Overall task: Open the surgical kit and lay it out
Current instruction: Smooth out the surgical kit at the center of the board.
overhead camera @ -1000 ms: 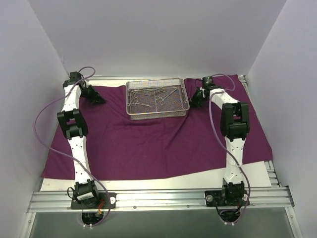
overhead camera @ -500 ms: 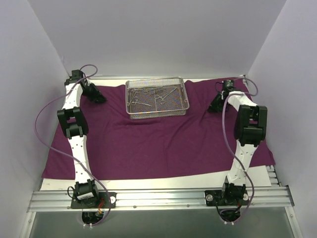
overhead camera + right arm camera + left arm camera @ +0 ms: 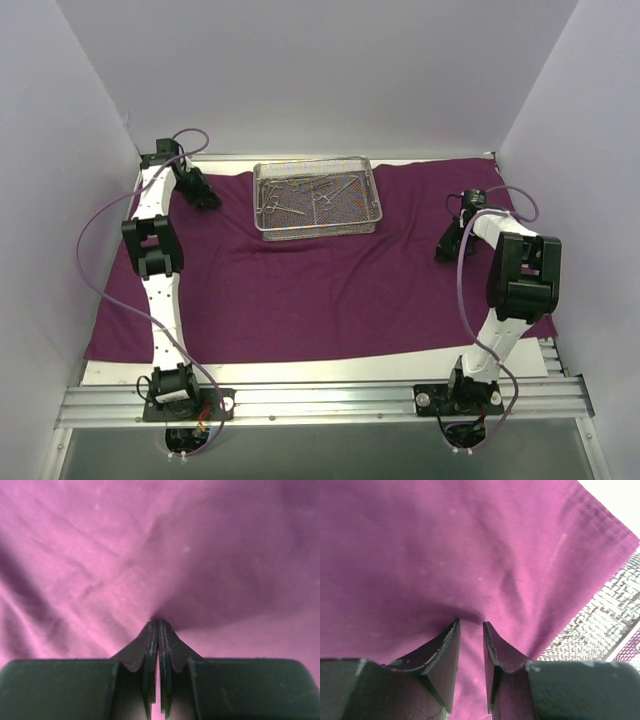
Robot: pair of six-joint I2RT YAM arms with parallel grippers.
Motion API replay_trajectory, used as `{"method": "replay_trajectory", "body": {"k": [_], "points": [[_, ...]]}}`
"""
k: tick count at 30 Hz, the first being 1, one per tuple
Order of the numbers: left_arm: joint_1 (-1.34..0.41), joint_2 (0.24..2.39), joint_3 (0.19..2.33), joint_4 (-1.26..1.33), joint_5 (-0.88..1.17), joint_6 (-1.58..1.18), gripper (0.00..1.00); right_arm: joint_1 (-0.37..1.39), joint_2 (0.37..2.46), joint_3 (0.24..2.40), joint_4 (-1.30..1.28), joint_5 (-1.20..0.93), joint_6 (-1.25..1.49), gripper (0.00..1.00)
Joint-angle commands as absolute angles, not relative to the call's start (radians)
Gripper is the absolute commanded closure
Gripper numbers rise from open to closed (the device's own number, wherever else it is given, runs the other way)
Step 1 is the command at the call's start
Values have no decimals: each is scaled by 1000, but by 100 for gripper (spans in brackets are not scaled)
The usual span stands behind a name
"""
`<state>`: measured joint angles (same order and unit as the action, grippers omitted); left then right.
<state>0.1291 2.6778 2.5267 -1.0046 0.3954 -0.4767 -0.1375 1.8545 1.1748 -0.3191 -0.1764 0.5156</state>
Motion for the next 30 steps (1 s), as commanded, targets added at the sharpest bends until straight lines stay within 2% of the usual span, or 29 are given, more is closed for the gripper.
{"method": "replay_trajectory", "body": {"k": [1, 10, 22, 25, 30], "points": [[149, 2615, 2537, -1025, 370, -440, 66, -150, 1816, 1098, -376, -127, 525, 100], [153, 2605, 2539, -1023, 376, -440, 66, -161, 1827, 993, -454, -57, 569, 100], [158, 2588, 2514, -1042, 348, -394, 66, -186, 1637, 801, -549, -78, 632, 100], [158, 2577, 2508, -1037, 353, -387, 66, -189, 1658, 920, -493, -75, 547, 99], [155, 2565, 2496, -1035, 353, -382, 66, -186, 1839, 1339, -520, -29, 476, 96]]}}
